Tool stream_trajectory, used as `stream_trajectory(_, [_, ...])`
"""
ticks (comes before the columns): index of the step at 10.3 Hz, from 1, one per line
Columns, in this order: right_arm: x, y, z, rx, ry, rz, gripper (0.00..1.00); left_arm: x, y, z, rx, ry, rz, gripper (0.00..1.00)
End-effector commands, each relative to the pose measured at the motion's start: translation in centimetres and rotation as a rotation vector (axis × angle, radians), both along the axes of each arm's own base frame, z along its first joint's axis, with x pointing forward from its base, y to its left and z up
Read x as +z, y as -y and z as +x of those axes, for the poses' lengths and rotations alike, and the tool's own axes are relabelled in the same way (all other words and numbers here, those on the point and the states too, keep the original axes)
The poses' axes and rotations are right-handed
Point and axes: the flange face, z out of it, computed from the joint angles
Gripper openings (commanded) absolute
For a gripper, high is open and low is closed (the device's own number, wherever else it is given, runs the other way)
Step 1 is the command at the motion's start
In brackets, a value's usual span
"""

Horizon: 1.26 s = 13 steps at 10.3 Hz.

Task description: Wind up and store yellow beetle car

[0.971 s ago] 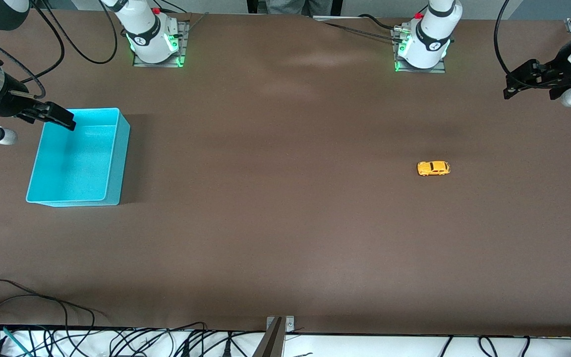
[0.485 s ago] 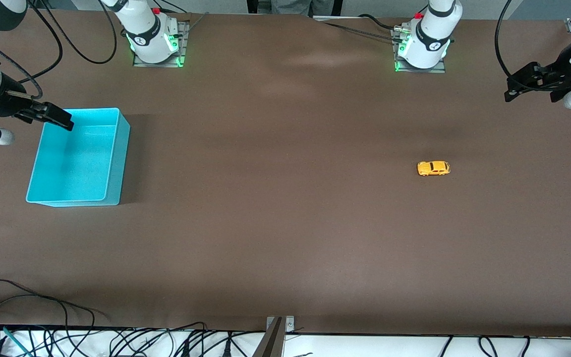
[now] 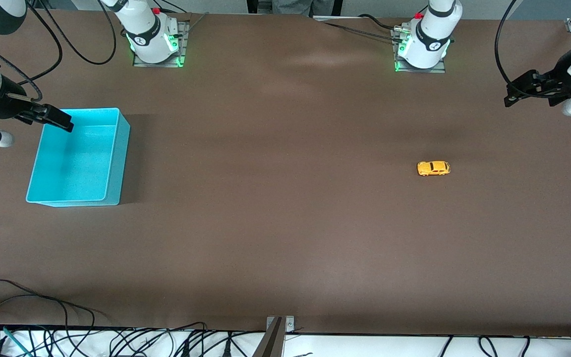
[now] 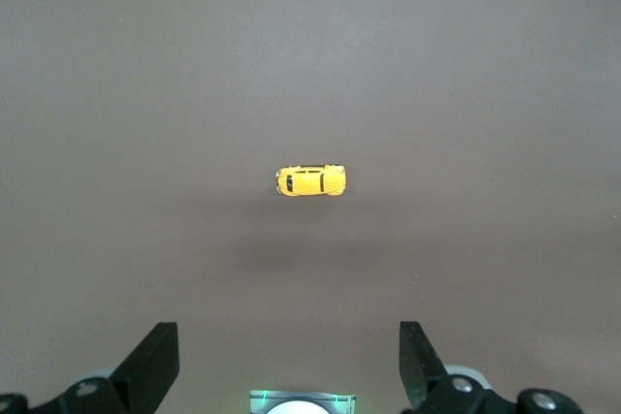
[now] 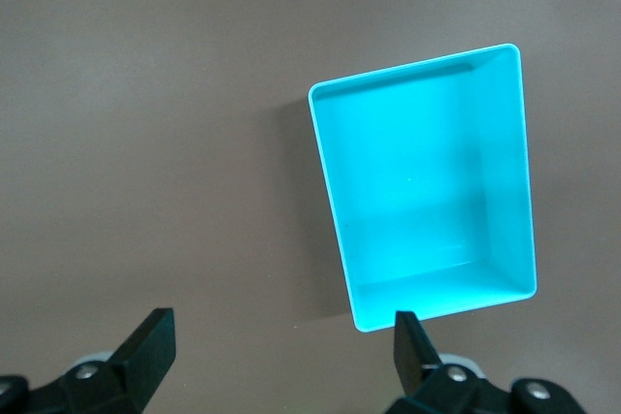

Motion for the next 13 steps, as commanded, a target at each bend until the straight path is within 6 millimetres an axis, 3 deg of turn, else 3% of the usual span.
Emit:
stream_trajectory(1, [0.5,-0.4,0.2,-0.005,0.015,0.011,1.00,-1.2,-0.4,0.7,0.004,0.017,-0.001,1.00])
stream_trajectory(7, [-0.2,-0.5,0.3,-0.005,0.009,0.010,1.00,-2.2,-0.4,1.0,0.005,0.026,-0.001,1.00])
stream_trajectory(11, [-1.7,-0.4,0.2,-0.006,0.007,0.010,1.00,-6.6,-0.7,1.1,0.008,0.001,-0.001,1.00])
stream_trajectory(13, [-2.1,-0.4,0.2,-0.006,0.011,0.012,1.00,-12.1,-0.7,1.2,0.005,0.012,-0.001,1.00])
